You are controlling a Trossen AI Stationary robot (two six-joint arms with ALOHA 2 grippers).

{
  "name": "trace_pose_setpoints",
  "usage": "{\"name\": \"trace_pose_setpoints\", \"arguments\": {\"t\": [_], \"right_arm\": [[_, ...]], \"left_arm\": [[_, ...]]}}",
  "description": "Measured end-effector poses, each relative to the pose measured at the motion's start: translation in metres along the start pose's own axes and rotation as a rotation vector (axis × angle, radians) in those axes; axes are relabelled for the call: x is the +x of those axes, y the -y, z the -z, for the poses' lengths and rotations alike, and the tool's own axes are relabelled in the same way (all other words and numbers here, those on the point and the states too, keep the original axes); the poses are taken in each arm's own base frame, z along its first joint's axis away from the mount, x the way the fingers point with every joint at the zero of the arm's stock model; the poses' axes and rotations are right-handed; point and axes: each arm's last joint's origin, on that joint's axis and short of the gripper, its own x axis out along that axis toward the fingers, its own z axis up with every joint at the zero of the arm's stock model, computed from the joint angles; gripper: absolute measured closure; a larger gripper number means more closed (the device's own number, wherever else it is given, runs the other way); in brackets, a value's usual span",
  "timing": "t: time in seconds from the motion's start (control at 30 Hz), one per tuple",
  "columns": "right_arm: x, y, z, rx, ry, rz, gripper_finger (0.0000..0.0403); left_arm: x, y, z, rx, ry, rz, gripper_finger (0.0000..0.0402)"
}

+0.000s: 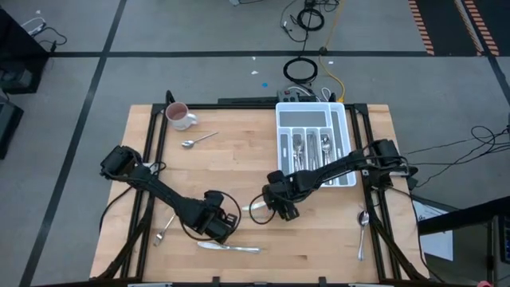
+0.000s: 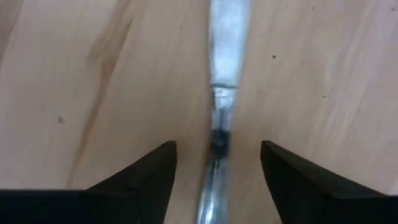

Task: Sort silverware
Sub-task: Put the silver table knife into the silverware tray

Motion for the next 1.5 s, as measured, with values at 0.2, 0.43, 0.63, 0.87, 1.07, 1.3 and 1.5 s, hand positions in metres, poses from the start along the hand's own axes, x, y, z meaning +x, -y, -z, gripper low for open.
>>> {"name": "trace_pose_setpoints", "arguments": {"t": [0.2, 0.43, 0.63, 0.87, 1.07, 1.3, 1.5], "right_arm": [[0.015, -0.018, 0.003, 0.071, -0.077, -0.047, 0.0198], [0.015, -0.025, 0.004, 0.124, -0.100, -0.044, 0.0324], [0.014, -0.025, 0.003, 0.246, -0.114, -0.043, 0.0391], [-0.014, -0.024, -0.014, 0.397, -0.070, -0.047, 0.0401], [-0.055, -0.015, -0.034, 0.531, 0.049, -0.084, 0.0399], [-0.071, -0.012, -0.041, 0.549, 0.081, -0.089, 0.0402], [-0.049, -0.040, -0.043, 0.433, -0.008, -0.265, 0.0319]], "left_arm": [[-0.005, -0.004, 0.015, 0.056, -0.044, -0.006, 0.0401], [-0.011, -0.007, 0.032, 0.101, -0.050, 0.013, 0.0401], [-0.015, -0.010, 0.043, 0.136, -0.054, 0.027, 0.0401], [-0.020, -0.015, 0.058, 0.166, -0.058, 0.037, 0.0401], [-0.024, -0.019, 0.067, 0.171, -0.016, 0.050, 0.0401], [-0.027, -0.021, 0.073, 0.191, -0.009, 0.062, 0.0401], [-0.027, -0.021, 0.073, 0.196, 0.010, 0.069, 0.0401]]}}
